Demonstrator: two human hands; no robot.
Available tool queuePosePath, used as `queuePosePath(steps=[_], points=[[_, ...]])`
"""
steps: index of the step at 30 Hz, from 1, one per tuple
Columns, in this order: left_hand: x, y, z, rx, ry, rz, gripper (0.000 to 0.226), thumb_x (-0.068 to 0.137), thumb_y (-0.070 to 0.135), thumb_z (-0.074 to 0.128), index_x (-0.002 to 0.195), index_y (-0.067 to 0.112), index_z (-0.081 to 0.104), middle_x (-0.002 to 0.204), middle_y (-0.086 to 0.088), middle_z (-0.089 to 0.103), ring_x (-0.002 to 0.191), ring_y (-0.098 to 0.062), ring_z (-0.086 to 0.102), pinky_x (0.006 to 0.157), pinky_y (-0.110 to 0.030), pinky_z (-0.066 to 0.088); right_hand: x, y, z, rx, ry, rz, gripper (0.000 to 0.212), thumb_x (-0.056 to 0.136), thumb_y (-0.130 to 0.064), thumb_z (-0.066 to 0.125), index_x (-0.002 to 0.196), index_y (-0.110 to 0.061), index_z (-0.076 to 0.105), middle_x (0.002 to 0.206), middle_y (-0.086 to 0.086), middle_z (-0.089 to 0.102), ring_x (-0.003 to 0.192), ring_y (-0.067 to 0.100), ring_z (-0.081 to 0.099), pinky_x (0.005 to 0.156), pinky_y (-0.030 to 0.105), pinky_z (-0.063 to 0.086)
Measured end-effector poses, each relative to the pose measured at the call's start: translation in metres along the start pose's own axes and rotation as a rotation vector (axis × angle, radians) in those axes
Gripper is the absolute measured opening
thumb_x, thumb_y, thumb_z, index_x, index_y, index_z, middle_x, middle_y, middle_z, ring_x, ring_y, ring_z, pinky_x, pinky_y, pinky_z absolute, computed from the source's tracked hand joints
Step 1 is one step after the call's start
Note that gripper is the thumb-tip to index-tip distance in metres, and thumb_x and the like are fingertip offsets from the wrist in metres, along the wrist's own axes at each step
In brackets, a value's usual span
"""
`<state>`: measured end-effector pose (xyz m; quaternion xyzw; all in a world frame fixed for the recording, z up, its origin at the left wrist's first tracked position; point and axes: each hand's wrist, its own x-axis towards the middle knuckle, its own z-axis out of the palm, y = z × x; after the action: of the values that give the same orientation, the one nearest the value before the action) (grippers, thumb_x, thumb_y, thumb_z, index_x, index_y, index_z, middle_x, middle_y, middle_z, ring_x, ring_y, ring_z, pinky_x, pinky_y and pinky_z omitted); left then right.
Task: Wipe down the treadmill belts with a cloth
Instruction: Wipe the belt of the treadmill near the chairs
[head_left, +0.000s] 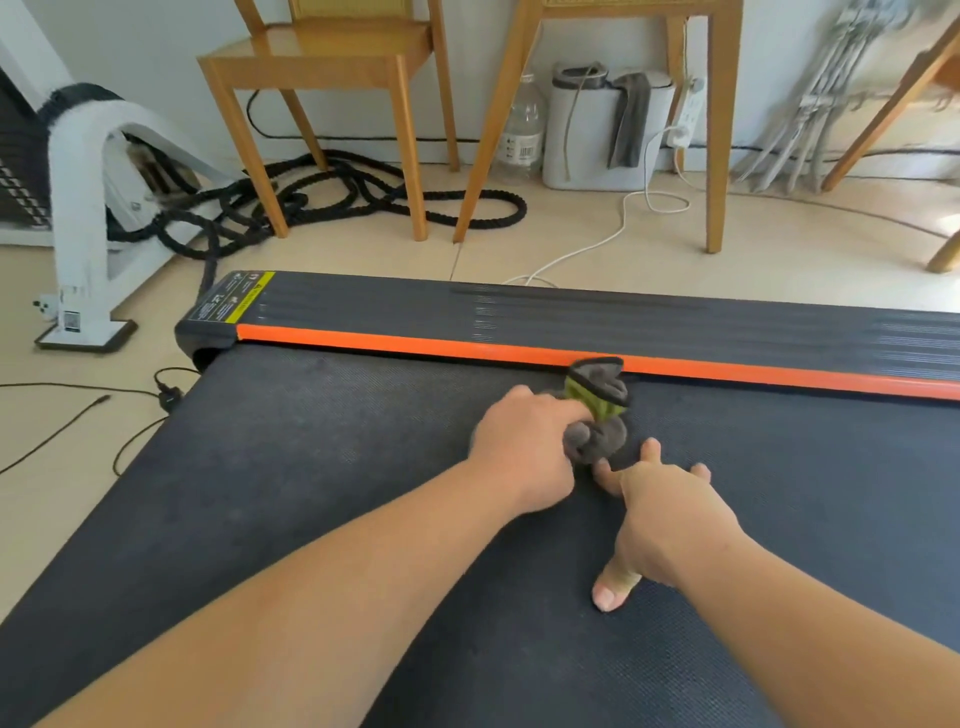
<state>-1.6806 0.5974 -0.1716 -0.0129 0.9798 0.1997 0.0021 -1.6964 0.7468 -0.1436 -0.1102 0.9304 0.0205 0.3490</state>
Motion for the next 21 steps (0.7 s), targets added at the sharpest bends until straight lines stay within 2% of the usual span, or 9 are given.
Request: queuePosePath(steps=[2,4,7,10,12,15,17,19,21], points=[[-0.011,-0.007,-0.007,0.009,-0.078,0.167,0.043,0.083,0.019,0.063,0.121,0.038,0.061,0.114,0.007,0.064,0.108,-0.023,0.049,0.083,-0.038,0.051,-0.001,0.001,0.000,0.010,-0.008,-0.005,0.133,0.054,-0.045,0.101,0.160,-0.043,0.020,0.171,-0.001,-0.016,0.152,0.052,-0.010,0.112,0.072,0.032],[0.000,-0.033,-0.020,0.226,-0.051,0.192,0.043,0.081,0.024,0.067,0.122,0.036,0.061,0.122,0.008,0.064,0.112,-0.024,0.052,0.086,-0.037,0.050,-0.001,0.001,0.001,0.004,-0.013,-0.010,0.140,0.053,-0.047,0.100,0.159,-0.051,0.010,0.169,-0.005,-0.020,0.152,0.052,-0.013,0.110,0.074,0.033],[0.014,-0.071,-0.037,0.371,0.006,-0.110,0.032,0.085,0.023,0.066,0.115,0.032,0.060,0.123,0.005,0.063,0.117,-0.027,0.051,0.085,-0.037,0.047,0.002,0.001,0.003,0.002,-0.010,-0.002,0.146,0.053,-0.048,0.100,0.156,-0.058,-0.003,0.168,-0.007,-0.021,0.151,0.053,-0.013,0.109,0.075,0.034],[0.016,-0.062,-0.030,0.122,0.039,-0.282,0.022,0.084,0.019,0.057,0.099,0.034,0.058,0.108,0.003,0.062,0.113,-0.029,0.051,0.082,-0.038,0.048,0.004,0.000,0.003,-0.009,-0.009,0.003,0.145,0.053,-0.047,0.100,0.156,-0.058,-0.002,0.168,-0.006,-0.019,0.151,0.053,-0.011,0.108,0.076,0.034],[0.006,-0.033,-0.018,-0.028,-0.019,-0.148,0.031,0.084,0.020,0.055,0.109,0.039,0.061,0.104,0.000,0.062,0.111,-0.028,0.052,0.083,-0.038,0.050,0.003,0.000,0.002,0.000,-0.012,0.012,0.144,0.051,-0.048,0.101,0.158,-0.053,0.005,0.169,-0.002,-0.011,0.151,0.053,-0.005,0.109,0.075,0.033],[-0.017,-0.008,-0.017,-0.007,-0.218,0.155,0.054,0.088,0.017,0.056,0.131,0.049,0.055,0.114,-0.001,0.059,0.110,-0.025,0.051,0.086,-0.041,0.051,0.003,0.000,0.003,-0.017,-0.040,0.050,0.129,0.047,-0.052,0.101,0.154,-0.023,0.036,0.164,0.013,0.023,0.150,0.050,0.008,0.113,0.067,0.035],[-0.004,-0.034,-0.027,0.146,-0.193,0.224,0.050,0.087,0.016,0.060,0.127,0.045,0.055,0.120,0.008,0.059,0.114,-0.021,0.050,0.078,-0.038,0.047,0.002,0.001,0.001,-0.021,-0.029,0.023,0.129,0.050,-0.049,0.101,0.157,-0.038,0.030,0.171,0.003,0.005,0.152,0.050,-0.003,0.111,0.070,0.036],[0.010,-0.065,-0.039,0.305,-0.112,0.034,0.040,0.085,0.022,0.070,0.120,0.037,0.057,0.125,0.011,0.059,0.119,-0.022,0.049,0.076,-0.035,0.042,0.003,0.001,0.003,-0.018,-0.019,0.006,0.143,0.051,-0.048,0.100,0.157,-0.057,0.005,0.169,-0.006,-0.018,0.152,0.051,-0.011,0.109,0.074,0.035],[0.017,-0.080,-0.042,0.298,-0.008,-0.199,0.035,0.086,0.022,0.071,0.117,0.033,0.059,0.125,0.007,0.061,0.120,-0.025,0.048,0.078,-0.036,0.042,0.005,-0.001,0.003,-0.006,-0.025,0.012,0.147,0.052,-0.048,0.100,0.155,-0.059,-0.004,0.168,-0.007,-0.023,0.152,0.052,-0.014,0.109,0.075,0.034]])
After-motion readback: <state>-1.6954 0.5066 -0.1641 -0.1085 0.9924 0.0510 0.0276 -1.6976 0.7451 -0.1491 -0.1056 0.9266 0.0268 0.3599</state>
